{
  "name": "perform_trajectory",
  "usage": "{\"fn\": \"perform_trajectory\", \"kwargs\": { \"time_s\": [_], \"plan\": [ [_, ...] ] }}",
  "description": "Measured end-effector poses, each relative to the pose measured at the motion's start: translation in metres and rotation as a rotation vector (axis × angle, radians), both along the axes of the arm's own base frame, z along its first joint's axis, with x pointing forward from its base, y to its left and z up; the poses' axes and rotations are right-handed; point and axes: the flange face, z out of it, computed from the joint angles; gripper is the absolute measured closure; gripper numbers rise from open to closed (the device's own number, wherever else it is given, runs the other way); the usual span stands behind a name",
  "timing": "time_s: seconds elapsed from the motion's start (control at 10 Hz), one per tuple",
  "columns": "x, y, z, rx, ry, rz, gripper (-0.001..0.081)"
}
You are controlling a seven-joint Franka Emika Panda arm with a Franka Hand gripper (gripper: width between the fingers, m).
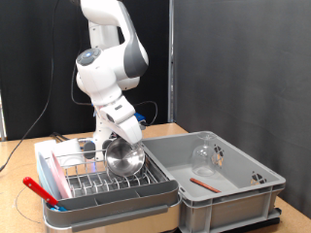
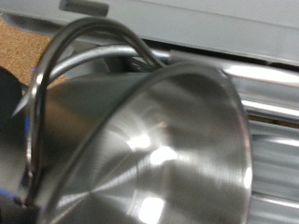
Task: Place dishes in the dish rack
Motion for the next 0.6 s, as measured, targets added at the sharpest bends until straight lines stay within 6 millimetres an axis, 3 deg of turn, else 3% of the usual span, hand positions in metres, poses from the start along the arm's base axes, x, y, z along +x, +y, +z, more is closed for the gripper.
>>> {"fn": "perform_trajectory", "kwargs": {
  "time_s": [0.6],
  "plan": [
    [0.022, -0.018, 0.014, -0.003, -0.036, -0.053, 0.0]
  ]
}}
